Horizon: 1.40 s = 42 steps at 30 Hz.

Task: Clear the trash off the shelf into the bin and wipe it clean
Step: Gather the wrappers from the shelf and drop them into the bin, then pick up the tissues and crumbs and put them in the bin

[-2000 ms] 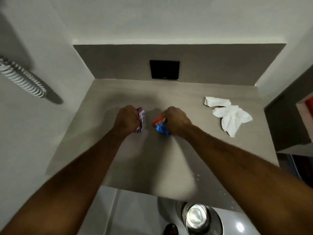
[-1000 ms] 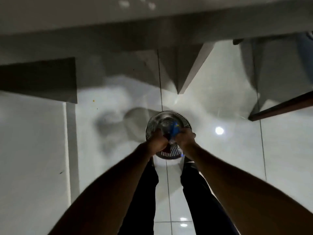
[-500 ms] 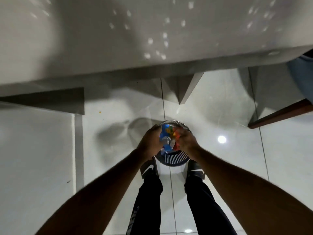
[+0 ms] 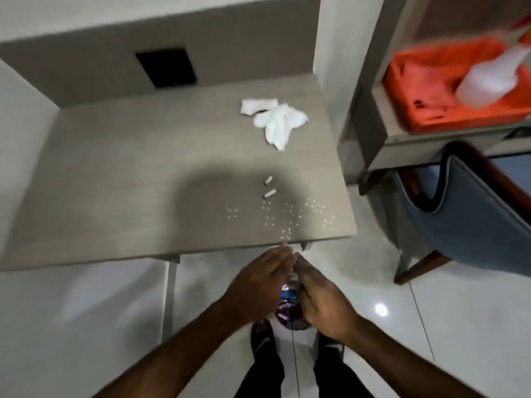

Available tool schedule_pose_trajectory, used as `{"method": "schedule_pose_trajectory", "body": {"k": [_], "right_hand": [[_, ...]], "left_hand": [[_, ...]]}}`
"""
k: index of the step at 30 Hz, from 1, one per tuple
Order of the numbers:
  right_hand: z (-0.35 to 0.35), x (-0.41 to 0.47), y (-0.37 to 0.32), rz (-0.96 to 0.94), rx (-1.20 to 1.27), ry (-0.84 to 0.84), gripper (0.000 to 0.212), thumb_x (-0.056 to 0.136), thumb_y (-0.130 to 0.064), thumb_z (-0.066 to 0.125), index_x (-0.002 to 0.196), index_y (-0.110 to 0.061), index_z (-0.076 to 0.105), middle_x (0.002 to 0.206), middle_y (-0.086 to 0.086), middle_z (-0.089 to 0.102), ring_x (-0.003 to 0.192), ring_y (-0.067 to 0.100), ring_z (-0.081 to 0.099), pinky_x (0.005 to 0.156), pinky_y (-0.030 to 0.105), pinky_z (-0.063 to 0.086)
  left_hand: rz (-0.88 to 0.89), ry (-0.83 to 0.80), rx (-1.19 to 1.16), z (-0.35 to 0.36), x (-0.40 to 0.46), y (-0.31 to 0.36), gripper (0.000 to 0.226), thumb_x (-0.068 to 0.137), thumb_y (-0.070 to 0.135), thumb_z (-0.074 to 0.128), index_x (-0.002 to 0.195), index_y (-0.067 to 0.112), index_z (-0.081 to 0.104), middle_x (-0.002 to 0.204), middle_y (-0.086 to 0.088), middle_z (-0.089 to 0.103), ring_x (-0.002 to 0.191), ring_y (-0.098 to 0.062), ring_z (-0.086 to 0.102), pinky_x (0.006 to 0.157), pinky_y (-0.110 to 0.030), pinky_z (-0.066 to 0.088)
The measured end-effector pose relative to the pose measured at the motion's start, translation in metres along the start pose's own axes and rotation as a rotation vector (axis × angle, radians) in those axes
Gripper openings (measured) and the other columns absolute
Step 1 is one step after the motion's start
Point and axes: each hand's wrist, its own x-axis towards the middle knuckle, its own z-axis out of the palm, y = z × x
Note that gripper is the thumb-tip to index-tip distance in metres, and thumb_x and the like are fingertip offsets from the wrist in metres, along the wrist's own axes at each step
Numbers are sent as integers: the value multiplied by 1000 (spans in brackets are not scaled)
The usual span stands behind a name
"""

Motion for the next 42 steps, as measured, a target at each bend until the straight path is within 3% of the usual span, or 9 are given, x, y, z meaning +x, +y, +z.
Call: {"method": "schedule_pose_trajectory", "body": {"k": [6,14,19,25,28,32,36,39,42], "right_hand": [[-96,53,-57,-55,-168,198,52,102,-18,42,152,-8,30,160,7,31,149,20,27,121,22,18],[-160,233,-54,143,-501,75,42,92,-26,52,129,-7,50,139,19,46,130,37,42,108,41,37],[-146,306,-25,118,-641,-143,66,88,-29,60,148,-29,32,163,18,8,140,51,25,111,55,36],[-137,323,-7,45,-718,-71,38,94,-32,56,127,-13,54,120,19,61,109,39,59,90,40,51],[-140,321,-5,89,-799,-77,33,93,-30,58,116,-7,60,112,17,65,102,35,63,84,39,52],[-142,318,-9,149,-754,-55,26,90,-26,63,110,-11,66,108,14,70,99,33,67,84,37,54],[-140,283,-9,273,-322,227,18,89,-32,64,102,-21,65,99,10,72,90,32,67,76,32,54],[-130,212,-10,294,23,465,26,90,-28,65,112,-37,54,93,-12,69,74,9,66,62,22,56],[-102,114,-22,221,167,588,19,88,-29,68,102,-38,61,86,-23,69,65,-3,66,58,3,48]], "left_hand": [[-103,323,117,-104,71,-44,37,75,-11,71,112,-14,70,113,-32,71,105,-43,71,97,-50,56],[-501,-105,144,-112,155,-145,66,94,-1,40,155,-3,17,163,-30,15,152,-41,18,125,-44,19],[-625,29,207,-102,206,-199,49,84,-2,46,133,-2,44,139,-26,44,128,-45,46,102,-49,46],[-387,-276,320,-114,270,-240,65,95,3,46,156,21,29,163,-22,18,147,-42,25,119,-51,32],[-285,-329,282,-103,281,-226,51,100,19,48,150,18,40,148,-19,43,130,-41,48,107,-45,44],[-415,-203,222,-97,271,-215,23,96,6,55,114,-2,67,123,-23,62,111,-39,59,91,-42,49],[-498,19,58,-104,228,-180,31,92,7,61,121,8,72,124,-18,68,113,-34,63,97,-34,44],[-433,386,-37,-100,158,-120,21,86,5,72,106,6,79,95,-15,78,83,-27,72,78,-22,47],[-359,519,-150,-83,72,-42,24,87,27,67,100,14,82,91,-2,79,79,-4,67,84,1,42]]}}
